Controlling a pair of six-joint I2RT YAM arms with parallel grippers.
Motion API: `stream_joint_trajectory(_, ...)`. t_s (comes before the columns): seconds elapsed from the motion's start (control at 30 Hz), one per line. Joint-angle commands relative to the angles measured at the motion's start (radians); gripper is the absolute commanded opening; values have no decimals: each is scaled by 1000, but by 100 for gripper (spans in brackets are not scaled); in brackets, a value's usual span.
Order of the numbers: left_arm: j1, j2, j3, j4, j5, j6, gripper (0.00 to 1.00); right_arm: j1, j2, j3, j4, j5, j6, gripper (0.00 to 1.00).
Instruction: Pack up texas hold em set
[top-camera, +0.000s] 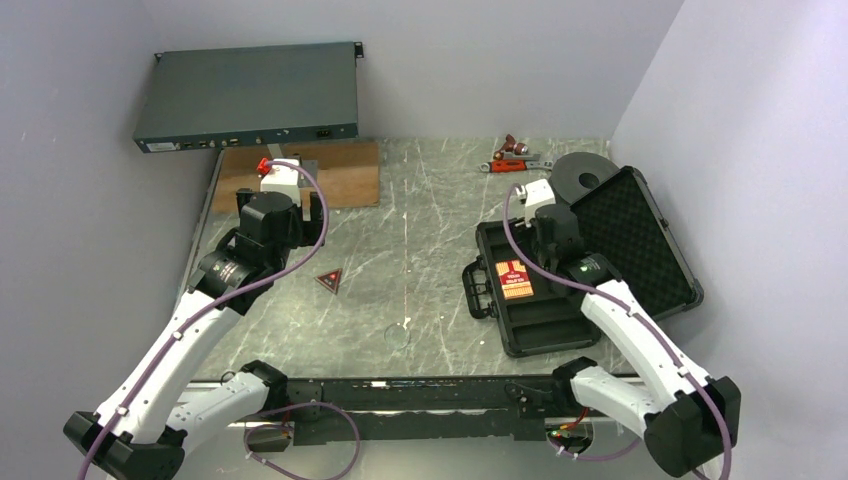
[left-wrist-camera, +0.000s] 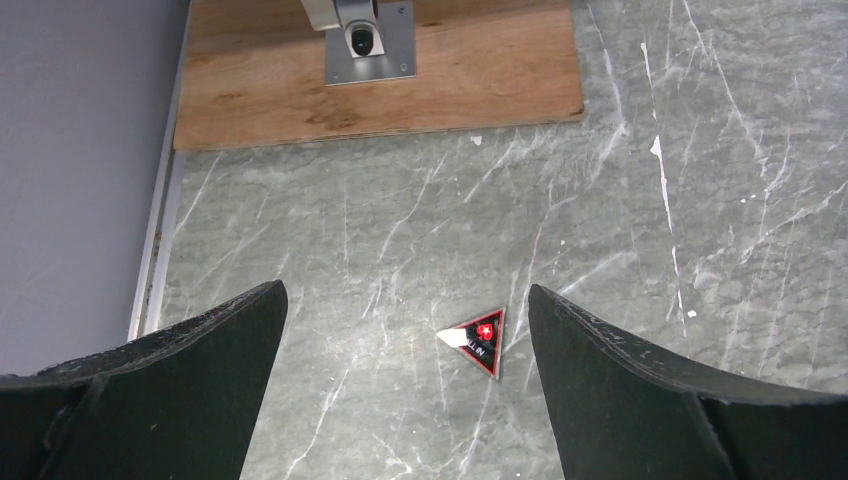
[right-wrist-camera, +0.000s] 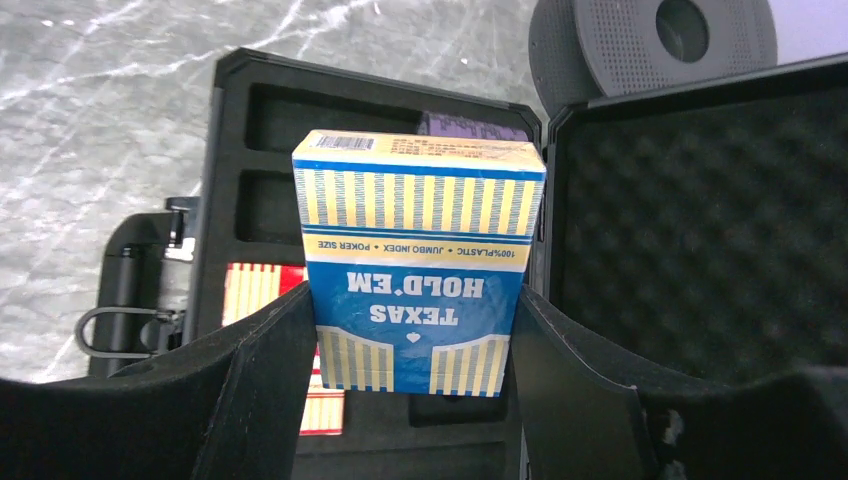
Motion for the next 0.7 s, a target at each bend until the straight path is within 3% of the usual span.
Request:
stream_joint_trajectory(0.0,0,-7,2,35,15,1,97,-91,-1,-8,86,-143,-50,10)
stream_joint_trajectory(0.4,0,1,-2,40,31,1,97,-240,-57,-161,228,-245,-155,2)
stream_joint_trajectory(0.67,0,19,-2,39,40,-1,97,-333,14,-187,246,-394,-198,0)
